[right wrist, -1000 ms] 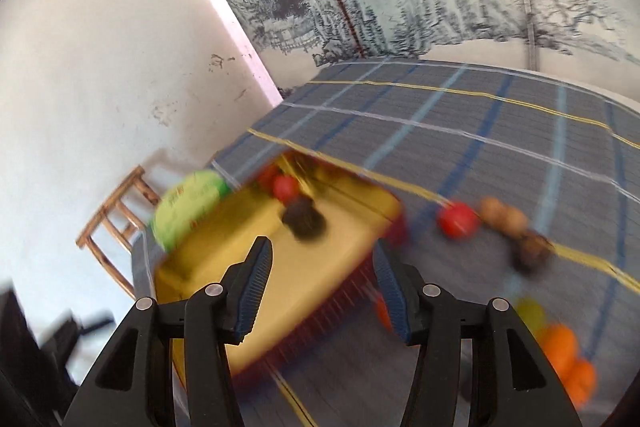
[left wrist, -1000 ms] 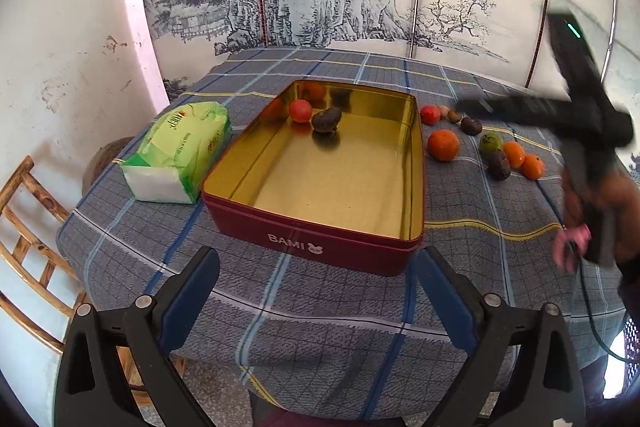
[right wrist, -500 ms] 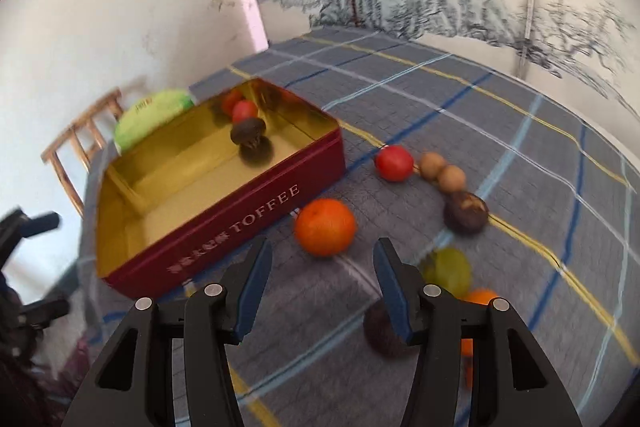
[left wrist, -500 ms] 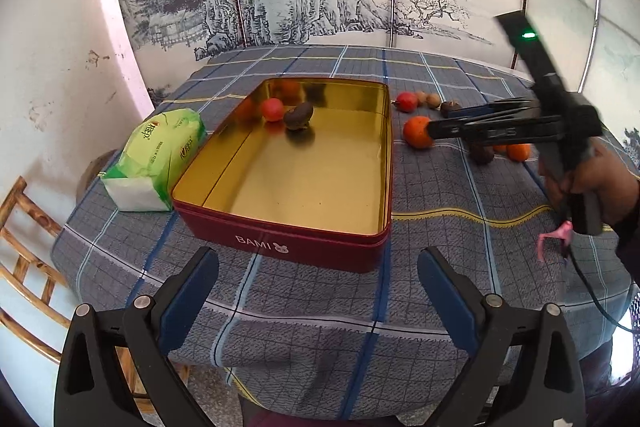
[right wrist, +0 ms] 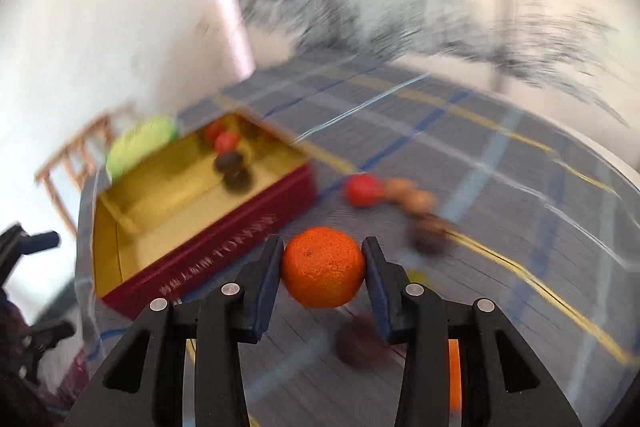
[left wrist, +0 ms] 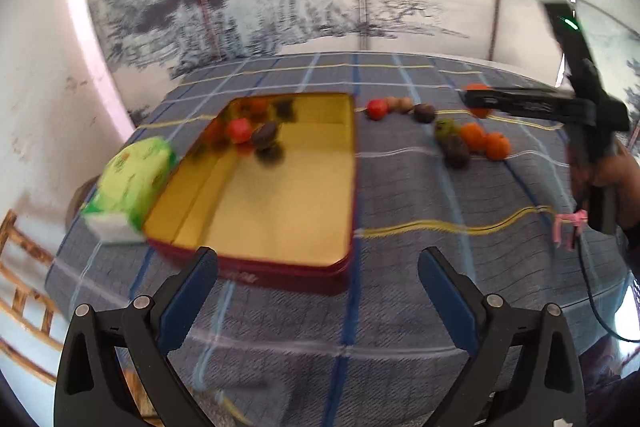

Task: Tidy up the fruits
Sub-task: 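Hold the orange in the right gripper while the left gripper grasps a dark brown fruit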

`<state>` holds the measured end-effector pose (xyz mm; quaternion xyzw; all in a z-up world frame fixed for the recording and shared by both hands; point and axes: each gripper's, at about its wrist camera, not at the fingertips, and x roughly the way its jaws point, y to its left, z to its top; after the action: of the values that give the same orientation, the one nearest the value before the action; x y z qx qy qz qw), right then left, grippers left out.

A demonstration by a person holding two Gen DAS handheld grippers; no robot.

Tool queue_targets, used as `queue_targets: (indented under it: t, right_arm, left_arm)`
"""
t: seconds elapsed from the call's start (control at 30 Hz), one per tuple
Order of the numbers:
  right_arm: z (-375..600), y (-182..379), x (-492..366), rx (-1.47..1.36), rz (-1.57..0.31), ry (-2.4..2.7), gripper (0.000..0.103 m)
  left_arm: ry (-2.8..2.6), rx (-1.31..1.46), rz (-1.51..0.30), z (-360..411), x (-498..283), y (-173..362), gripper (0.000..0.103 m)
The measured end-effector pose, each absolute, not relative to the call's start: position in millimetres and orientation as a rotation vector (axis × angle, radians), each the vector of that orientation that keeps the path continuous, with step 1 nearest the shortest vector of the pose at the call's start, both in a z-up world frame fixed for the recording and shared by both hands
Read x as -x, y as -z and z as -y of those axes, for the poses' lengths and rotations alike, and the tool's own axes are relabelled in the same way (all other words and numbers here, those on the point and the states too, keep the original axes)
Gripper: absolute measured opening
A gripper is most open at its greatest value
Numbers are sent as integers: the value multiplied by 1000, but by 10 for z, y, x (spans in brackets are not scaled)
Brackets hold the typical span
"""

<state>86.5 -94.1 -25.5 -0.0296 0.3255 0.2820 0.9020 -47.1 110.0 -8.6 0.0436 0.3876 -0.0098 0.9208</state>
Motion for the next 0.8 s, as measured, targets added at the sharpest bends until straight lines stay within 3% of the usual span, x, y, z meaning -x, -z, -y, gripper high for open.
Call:
queue_targets:
  t: [0.33, 0.53, 0.8]
  right_arm:
    - [2441, 627, -705, -95, -716, -178, 42]
    - [2548, 661, -748, -174, -711, -203, 42]
    - [2676, 717, -729, -290, -703, -249, 42]
  left_arm:
    - [262, -82, -798, -498, -123, 132, 99]
    - [310, -105, -814, -194, -617, 227, 98]
    - [270, -150, -887, 49, -1077, 580, 87]
